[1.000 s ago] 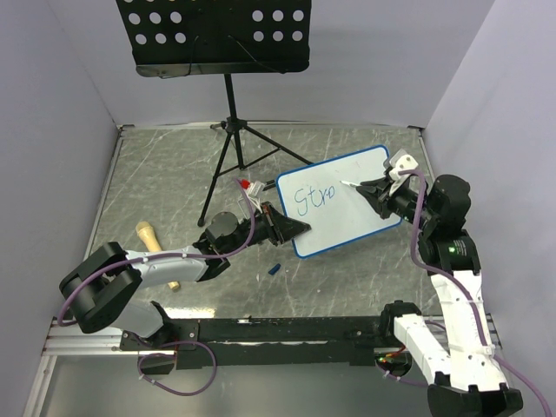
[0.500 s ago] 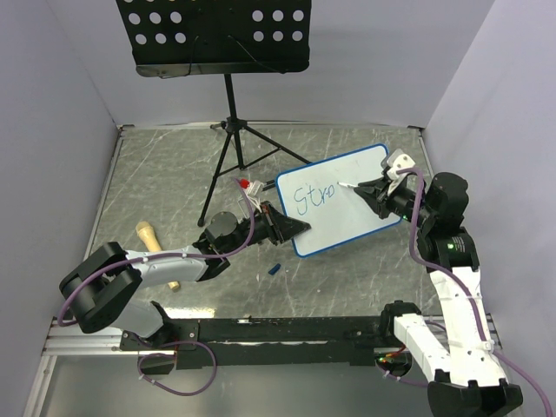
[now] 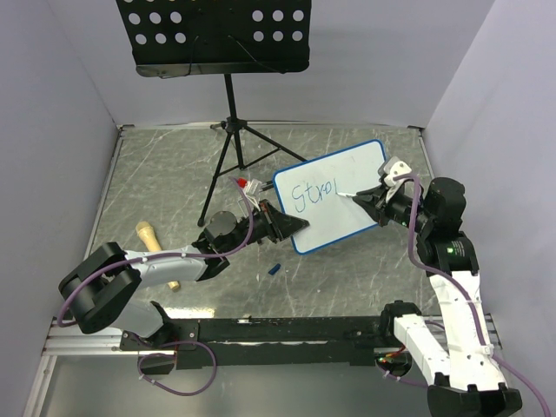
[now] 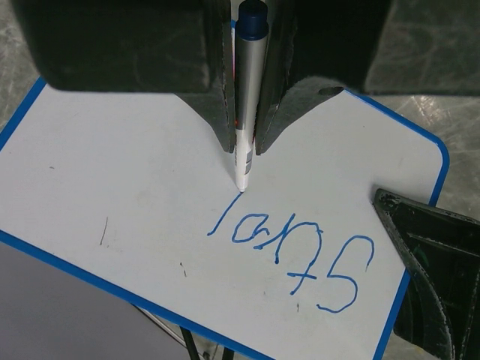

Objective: Write a sentence on the whiteboard

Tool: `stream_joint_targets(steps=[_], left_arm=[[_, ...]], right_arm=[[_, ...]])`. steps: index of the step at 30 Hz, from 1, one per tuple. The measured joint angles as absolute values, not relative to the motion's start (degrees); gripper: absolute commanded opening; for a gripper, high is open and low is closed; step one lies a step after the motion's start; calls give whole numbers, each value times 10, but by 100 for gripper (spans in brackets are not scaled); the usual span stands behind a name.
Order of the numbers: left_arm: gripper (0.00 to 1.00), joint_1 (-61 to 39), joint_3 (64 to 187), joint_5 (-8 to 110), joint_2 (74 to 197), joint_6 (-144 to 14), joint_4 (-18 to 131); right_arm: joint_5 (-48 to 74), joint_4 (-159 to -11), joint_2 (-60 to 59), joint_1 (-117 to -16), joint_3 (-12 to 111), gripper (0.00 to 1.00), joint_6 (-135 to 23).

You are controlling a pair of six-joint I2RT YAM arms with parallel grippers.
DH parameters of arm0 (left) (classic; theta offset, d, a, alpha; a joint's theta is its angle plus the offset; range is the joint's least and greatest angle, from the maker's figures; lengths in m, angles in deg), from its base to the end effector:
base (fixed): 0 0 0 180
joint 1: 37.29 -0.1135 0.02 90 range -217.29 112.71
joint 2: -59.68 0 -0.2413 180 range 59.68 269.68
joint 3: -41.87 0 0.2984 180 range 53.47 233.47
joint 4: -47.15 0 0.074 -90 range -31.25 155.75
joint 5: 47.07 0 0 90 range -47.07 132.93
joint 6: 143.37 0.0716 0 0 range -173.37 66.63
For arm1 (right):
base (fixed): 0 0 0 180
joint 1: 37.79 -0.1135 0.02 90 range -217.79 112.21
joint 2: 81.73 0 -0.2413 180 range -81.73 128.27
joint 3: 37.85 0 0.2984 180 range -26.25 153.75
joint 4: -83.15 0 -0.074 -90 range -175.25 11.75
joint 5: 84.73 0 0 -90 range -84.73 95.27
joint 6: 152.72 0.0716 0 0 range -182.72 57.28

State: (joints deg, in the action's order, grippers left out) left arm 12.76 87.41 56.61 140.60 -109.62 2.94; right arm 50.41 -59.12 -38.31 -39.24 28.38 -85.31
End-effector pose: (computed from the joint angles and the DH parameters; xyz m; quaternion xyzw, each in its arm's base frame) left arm 0.2227 -0.2923 0.2010 0.0554 0.6499 -0.6499 0.3902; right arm 0.2387 0.0568 0.3630 -0.3812 0.6674 0.1960 0.6089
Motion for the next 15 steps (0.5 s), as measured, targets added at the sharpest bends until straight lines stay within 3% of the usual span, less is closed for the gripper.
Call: stream_joint_targets(steps=[15], left_arm=[[1, 124, 874, 572, 1408, -1099, 37]], right_arm=[[490, -648, -351, -392, 284, 0, -822]])
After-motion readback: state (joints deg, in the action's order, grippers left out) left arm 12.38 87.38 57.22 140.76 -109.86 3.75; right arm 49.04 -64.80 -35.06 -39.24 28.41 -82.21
